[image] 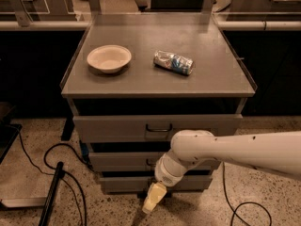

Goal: Open middle drawer

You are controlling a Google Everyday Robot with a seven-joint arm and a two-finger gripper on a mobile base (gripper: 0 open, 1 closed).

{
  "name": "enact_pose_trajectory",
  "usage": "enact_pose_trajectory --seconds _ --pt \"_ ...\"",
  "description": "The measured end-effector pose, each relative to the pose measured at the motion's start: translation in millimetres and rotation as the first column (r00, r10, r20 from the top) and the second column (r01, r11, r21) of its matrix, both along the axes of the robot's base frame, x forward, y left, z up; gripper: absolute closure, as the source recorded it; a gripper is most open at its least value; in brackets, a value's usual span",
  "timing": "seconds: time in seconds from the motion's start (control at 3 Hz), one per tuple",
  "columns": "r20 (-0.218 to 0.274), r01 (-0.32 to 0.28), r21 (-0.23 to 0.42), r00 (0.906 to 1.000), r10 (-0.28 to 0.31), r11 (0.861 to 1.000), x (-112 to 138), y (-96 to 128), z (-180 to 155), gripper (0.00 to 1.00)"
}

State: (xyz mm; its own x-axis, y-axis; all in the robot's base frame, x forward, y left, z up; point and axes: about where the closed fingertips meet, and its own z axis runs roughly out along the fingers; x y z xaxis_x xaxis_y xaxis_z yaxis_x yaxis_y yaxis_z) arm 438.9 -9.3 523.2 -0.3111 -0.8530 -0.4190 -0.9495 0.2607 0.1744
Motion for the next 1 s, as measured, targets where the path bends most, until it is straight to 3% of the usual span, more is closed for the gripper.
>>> enact_pose_trajectory --seconds 0.33,1.0 --pt "0.017 -0.020 -0.001 0.9997 0.020 1.000 0.2 4.7 -3.1 0.00" --pt "0.067 -0.038 0.003 0.9971 0.038 0.999 26.6 37.0 -28.9 0.00"
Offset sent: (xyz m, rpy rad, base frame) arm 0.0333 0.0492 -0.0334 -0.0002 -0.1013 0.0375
